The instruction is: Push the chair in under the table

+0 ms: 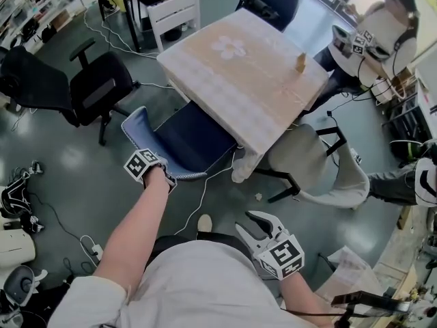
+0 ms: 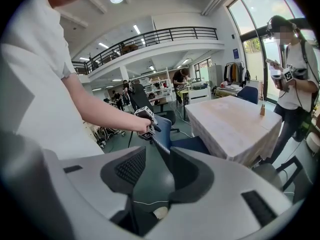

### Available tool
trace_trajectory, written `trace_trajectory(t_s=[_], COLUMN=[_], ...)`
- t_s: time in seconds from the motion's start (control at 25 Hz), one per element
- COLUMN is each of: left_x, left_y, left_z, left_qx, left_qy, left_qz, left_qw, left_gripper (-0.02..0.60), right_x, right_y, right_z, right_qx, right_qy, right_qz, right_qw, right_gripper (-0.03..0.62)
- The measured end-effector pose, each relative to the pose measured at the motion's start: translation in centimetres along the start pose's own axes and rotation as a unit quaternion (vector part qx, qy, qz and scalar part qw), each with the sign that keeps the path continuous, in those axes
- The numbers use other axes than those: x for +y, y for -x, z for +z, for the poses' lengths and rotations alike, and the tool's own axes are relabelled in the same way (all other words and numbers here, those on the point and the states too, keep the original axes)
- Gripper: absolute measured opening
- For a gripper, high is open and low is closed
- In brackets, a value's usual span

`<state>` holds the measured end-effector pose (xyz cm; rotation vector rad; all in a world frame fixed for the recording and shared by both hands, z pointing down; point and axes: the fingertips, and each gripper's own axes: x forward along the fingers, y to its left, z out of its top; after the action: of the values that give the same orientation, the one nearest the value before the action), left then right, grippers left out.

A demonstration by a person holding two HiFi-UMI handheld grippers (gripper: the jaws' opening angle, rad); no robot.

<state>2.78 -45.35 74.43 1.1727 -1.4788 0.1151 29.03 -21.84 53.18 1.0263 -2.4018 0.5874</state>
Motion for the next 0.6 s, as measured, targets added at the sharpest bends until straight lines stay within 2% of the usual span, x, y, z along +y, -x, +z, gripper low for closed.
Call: trace_trajectory(t_s=[0.12, 0.2, 0.36, 0.48, 0.6], left_x=[0.2, 0.5, 0.0, -1.1, -1.7], left_y=[0.3, 0.6, 2.4, 5.4, 9.6], left_z=[0.0, 0.0, 1.0, 2.2, 2.7], left_qx=[0.006, 0.009, -0.009, -0.039, -0.054], left_qy=[-0.013, -0.036, -0.131, -0.168, -0.207], left_qz=[0.0, 0.005, 0.014, -0.016, -0.069], left_qw=[0.9999, 0.9993, 0.9912, 0.9848, 0.9743], left_gripper=[0.104, 0.127, 0.176, 0.179, 0.179], right_x=[0.3, 0.7, 2.0, 3.1, 4.9], right_y=[-0.3, -0.6, -1.2, -1.7, -2.7], right_z=[0.2, 0.3, 1.1, 1.8, 2.6], right_qx=[0.0, 0.0, -0.008, -0.013, -0.018], right_qy=[0.002, 0.005, 0.018, 0.027, 0.04], right_qz=[0.003, 0.007, 0.018, 0.024, 0.034], right_qw=[1.0, 1.0, 1.0, 0.999, 0.998], right_gripper=[0.161, 0.161, 0.161, 0.161, 0.161])
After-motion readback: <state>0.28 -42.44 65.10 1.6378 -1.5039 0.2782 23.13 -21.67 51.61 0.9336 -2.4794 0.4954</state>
